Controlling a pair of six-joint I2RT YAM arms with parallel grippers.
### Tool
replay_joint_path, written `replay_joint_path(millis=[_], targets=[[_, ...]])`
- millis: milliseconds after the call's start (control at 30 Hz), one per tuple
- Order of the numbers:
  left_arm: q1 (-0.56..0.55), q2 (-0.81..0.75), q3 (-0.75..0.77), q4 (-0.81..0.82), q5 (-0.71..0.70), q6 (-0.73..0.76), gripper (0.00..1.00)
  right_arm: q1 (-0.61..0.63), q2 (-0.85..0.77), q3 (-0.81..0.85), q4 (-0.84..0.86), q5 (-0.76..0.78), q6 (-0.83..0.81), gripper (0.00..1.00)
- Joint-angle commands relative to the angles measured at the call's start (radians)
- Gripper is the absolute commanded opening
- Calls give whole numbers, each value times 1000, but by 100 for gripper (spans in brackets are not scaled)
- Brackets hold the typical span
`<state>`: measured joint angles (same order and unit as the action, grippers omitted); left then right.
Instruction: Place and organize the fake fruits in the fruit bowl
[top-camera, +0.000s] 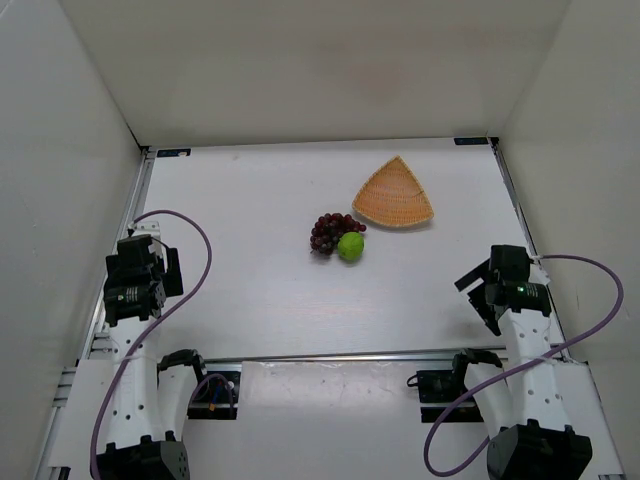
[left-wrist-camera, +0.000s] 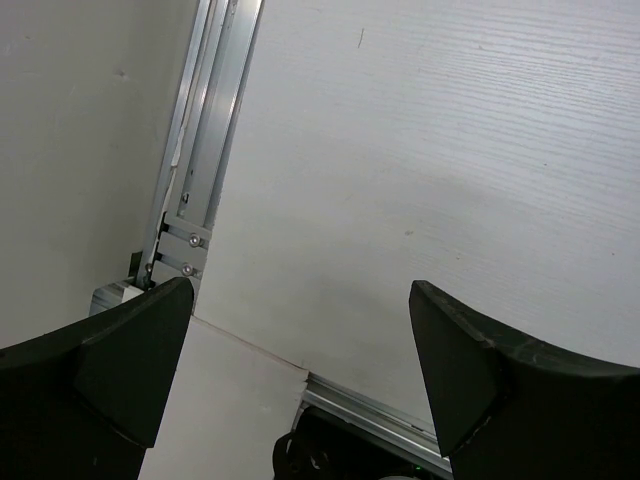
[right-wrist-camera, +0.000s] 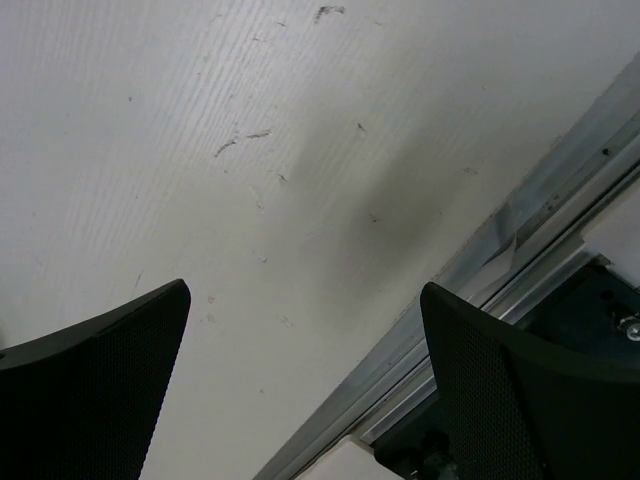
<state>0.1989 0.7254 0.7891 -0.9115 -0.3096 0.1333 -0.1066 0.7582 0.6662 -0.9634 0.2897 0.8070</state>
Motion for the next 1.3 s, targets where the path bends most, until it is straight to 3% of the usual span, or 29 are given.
replay_joint_path(millis=[0,67,133,167,267,400,567,733,1033,1100,1133,1233,1267], targets=[[-4,-14,1,14,-8,-9,100,14,-13,27,101,-131,-112,100],[-4,-14,1,14,-8,-9,100,51,4,53,176,-162,-141,100],[-4,-14,1,14,-8,-9,100,161,76,135,215,-162,-166,100],[-4,-14,1,14,-8,-9,100,286,114,176,228,-97,-184,100],[-4,-14,10,14,-8,-9,100,576,402,383,229,58,-291,100],[-4,-14,31,14,-17,-9,100,745,697,625,238,22,-457,100],[-4,-23,32,14,-37,31,100,803,973,802,247,-107,-526,100],[-13,-23,9,14,-46,40,100,794,1191,958,186,-107,-480,100],[-13,-14,9,14,-37,40,100,748,1285,986,143,-86,-384,99],[-13,-4,9,14,-26,40,100,748,1299,986,143,-86,-384,88],[-13,-4,9,14,-26,40,100,748,1310,986,152,-86,-384,71],[-13,5,9,14,-26,40,100,748,1296,968,173,-86,-384,50],[-13,5,9,14,-26,49,100,739,1296,967,173,-86,-384,36]])
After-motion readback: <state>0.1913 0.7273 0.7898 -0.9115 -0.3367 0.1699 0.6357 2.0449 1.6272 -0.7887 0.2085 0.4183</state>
